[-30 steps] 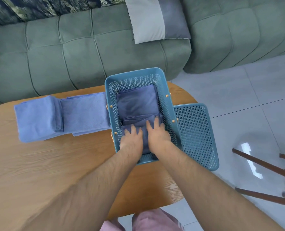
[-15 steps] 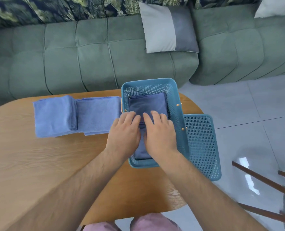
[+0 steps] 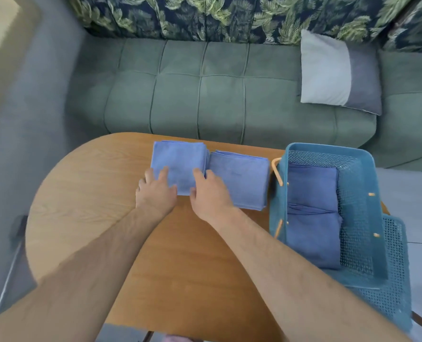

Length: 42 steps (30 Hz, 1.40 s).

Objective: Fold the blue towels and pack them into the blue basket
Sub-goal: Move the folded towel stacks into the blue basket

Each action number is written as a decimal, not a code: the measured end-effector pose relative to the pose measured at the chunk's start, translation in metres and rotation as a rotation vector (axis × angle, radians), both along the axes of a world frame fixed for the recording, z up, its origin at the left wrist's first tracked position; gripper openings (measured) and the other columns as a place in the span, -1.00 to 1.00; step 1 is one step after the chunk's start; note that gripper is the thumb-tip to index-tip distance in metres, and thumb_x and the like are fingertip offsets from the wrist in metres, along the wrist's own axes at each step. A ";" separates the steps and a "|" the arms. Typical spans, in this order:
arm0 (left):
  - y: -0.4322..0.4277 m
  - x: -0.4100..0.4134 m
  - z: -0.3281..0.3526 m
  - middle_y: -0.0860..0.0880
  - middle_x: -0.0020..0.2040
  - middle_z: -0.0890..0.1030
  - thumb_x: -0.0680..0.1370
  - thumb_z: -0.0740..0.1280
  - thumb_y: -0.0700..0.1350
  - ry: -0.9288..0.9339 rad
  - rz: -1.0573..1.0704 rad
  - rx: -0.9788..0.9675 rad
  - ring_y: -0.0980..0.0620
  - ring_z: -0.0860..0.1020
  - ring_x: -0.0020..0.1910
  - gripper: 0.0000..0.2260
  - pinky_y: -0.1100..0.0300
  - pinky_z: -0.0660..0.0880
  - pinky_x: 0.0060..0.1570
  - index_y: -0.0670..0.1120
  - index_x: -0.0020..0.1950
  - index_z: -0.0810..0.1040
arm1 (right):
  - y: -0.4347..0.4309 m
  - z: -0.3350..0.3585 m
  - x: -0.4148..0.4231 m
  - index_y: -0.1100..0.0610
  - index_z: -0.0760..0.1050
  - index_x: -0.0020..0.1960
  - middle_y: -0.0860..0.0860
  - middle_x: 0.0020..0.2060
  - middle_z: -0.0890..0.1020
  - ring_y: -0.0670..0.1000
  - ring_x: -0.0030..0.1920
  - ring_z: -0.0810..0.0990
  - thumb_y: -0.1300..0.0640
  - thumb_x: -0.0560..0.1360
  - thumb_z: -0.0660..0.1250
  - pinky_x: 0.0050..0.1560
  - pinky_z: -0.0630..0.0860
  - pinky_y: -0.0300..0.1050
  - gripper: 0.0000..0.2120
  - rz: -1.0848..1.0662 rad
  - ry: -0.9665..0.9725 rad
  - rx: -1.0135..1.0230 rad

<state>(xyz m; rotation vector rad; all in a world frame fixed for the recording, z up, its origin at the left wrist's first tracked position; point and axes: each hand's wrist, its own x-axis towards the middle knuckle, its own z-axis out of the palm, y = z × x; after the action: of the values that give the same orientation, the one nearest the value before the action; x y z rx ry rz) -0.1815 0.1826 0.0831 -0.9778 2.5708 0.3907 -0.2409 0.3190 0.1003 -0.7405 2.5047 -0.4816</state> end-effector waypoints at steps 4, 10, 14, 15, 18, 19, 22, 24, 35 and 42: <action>-0.028 0.007 -0.008 -0.19 0.42 0.28 0.63 0.25 0.03 0.069 0.157 0.264 -0.24 0.45 0.27 -0.40 -0.02 0.41 0.22 0.08 0.61 0.07 | -0.027 -0.022 0.000 0.04 0.24 0.51 0.17 0.27 0.39 0.22 0.25 0.45 -0.05 0.66 0.17 0.11 0.47 0.07 -0.54 -0.141 -0.163 0.031; -0.045 0.001 -0.006 -0.15 0.27 0.46 0.57 0.32 -0.03 0.274 0.454 0.484 -0.03 0.55 -0.07 -0.58 0.18 0.45 -0.21 0.05 0.42 0.36 | -0.040 -0.024 -0.002 0.02 0.42 0.29 0.08 0.18 0.37 0.15 0.02 0.56 0.10 0.60 0.26 0.05 0.56 0.09 -0.74 -0.387 -0.221 -0.162; -0.044 -0.003 0.012 -0.06 -0.25 0.51 0.39 0.28 -0.26 0.318 0.615 0.692 0.00 0.41 -0.35 -0.66 0.18 0.35 -0.39 0.01 0.12 0.45 | -0.034 -0.011 -0.010 -0.10 0.32 0.45 -0.02 0.30 0.27 0.12 0.08 0.55 0.19 0.51 0.21 0.09 0.59 0.10 -0.47 -0.403 -0.390 -0.163; -0.040 -0.002 0.019 -0.04 -0.28 0.47 0.35 0.27 -0.25 0.313 0.609 0.741 0.01 0.38 -0.35 -0.66 0.16 0.34 -0.38 0.00 0.09 0.47 | -0.029 -0.006 -0.010 -0.11 0.30 0.48 -0.06 0.32 0.25 0.11 0.11 0.54 0.17 0.50 0.20 0.10 0.59 0.11 -0.44 -0.386 -0.393 -0.164; -0.021 0.006 0.038 -0.04 -0.17 0.49 0.29 0.27 -0.18 0.327 0.545 0.834 0.02 0.42 -0.30 -0.60 0.14 0.39 -0.33 0.06 0.10 0.56 | -0.004 0.009 -0.005 -0.11 0.28 0.51 -0.16 0.35 0.23 0.09 0.09 0.56 0.11 0.50 0.20 0.07 0.58 0.12 -0.42 -0.317 -0.292 -0.193; -0.013 0.008 0.044 -0.04 -0.12 0.52 0.31 0.29 -0.18 0.340 0.531 0.853 0.04 0.44 -0.28 -0.59 0.15 0.42 -0.30 0.07 0.13 0.57 | 0.007 0.014 -0.003 -0.10 0.28 0.51 -0.17 0.36 0.22 0.09 0.09 0.56 0.12 0.50 0.20 0.08 0.57 0.10 -0.42 -0.298 -0.239 -0.199; 0.017 0.010 0.056 -0.01 -0.07 0.56 0.44 0.31 -0.25 0.383 0.455 0.860 0.09 0.46 -0.25 -0.56 0.20 0.48 -0.22 0.15 0.23 0.57 | 0.042 0.028 -0.002 -0.09 0.28 0.53 -0.13 0.42 0.23 0.07 0.13 0.55 0.15 0.50 0.23 0.08 0.52 0.05 -0.40 -0.305 -0.121 -0.217; 0.040 0.005 0.065 0.07 0.00 0.57 0.47 0.33 -0.26 0.441 0.342 0.822 0.16 0.47 -0.20 -0.55 0.25 0.47 -0.11 0.17 0.28 0.55 | 0.069 0.037 -0.004 -0.11 0.25 0.54 -0.13 0.43 0.23 0.05 0.13 0.54 0.16 0.50 0.23 0.06 0.52 0.03 -0.38 -0.337 -0.075 -0.219; 0.211 -0.060 0.075 0.12 0.31 0.36 0.54 0.37 -0.13 0.513 -0.348 0.591 0.28 0.47 0.09 -0.50 0.46 0.37 0.09 0.01 0.49 0.40 | 0.244 0.062 -0.042 -0.09 0.23 0.56 -0.10 0.45 0.24 0.10 0.29 0.40 -0.02 0.47 0.38 0.22 0.47 0.08 -0.30 -0.525 0.040 -0.098; 0.303 -0.104 0.023 -0.13 0.28 0.30 0.54 0.25 -0.27 0.265 -0.562 0.375 -0.23 0.53 0.06 -0.63 -0.05 0.46 -0.07 -0.16 0.34 0.38 | 0.284 0.008 -0.087 -0.01 0.20 0.56 0.04 0.39 0.28 0.20 0.28 0.45 -0.05 0.45 0.41 0.13 0.51 0.10 -0.26 -0.460 -0.017 0.128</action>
<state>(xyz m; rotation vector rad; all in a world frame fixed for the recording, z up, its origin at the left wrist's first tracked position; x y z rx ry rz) -0.2855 0.4858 0.1066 -0.0640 2.7086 0.8365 -0.3282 0.6034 0.1084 -0.1039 2.6583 -0.4711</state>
